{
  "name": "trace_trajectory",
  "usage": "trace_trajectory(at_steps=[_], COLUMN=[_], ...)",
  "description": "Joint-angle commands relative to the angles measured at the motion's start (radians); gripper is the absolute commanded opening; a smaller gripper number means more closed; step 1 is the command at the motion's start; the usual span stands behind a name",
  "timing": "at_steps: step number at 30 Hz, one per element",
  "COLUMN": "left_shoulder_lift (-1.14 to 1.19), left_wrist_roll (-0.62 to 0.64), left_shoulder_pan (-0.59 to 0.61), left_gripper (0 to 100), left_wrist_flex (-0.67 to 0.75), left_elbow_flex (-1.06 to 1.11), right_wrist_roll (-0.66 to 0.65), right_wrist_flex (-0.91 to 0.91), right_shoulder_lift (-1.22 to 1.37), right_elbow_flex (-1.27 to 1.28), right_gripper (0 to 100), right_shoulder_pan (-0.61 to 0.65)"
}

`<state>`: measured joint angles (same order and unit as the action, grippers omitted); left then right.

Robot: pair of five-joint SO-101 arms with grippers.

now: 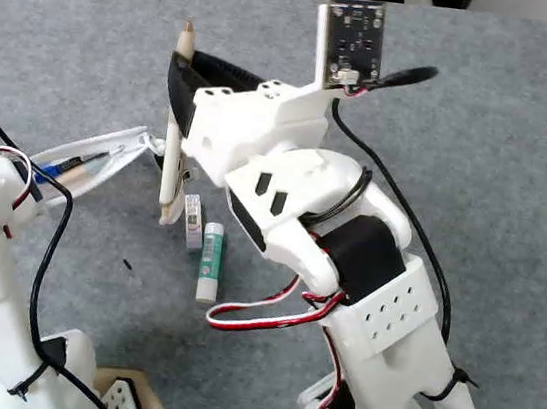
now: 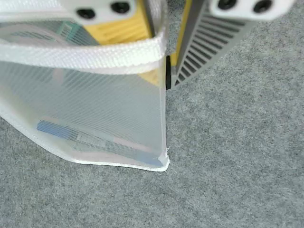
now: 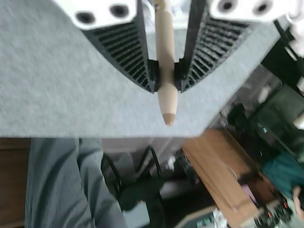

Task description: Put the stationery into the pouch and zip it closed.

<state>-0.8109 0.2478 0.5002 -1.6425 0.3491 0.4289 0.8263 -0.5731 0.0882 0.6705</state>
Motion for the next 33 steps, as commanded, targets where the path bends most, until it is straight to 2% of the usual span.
trace_trajectory(at_steps=[1,13,19,24,33], left_shoulder_lift=[0.008,0.008,0.005,0.008,0.008], left_wrist_roll=[0.006,0.005,0.002,-0.012,-0.014], left_shoulder_pan=[-0.005,-0.062,-0.064,-0.073,-0.084], left_gripper=[3,3,3,3,3], left_wrist_flex=[0.005,-0.011,-0.017,-0.12,-0.121], left_elbow_flex=[-0.021,-0.022,-0.038,-0.174,-0.228], right_wrist_roll=[0.005,0.008,0.008,0.008,0.008], right_wrist_flex=[-0.066,-0.123,-0.221,-0.222,-0.216], right_shoulder_lift=[-0.008,0.108,0.151,0.151,0.124], right_elbow_flex=[-0.117,-0.271,-0.234,-0.193,-0.183], right_gripper=[1.2,1.2,1.2,1.2,1.2], right_shoulder_pan=[0.055,0.163,0.161,0.143,0.118])
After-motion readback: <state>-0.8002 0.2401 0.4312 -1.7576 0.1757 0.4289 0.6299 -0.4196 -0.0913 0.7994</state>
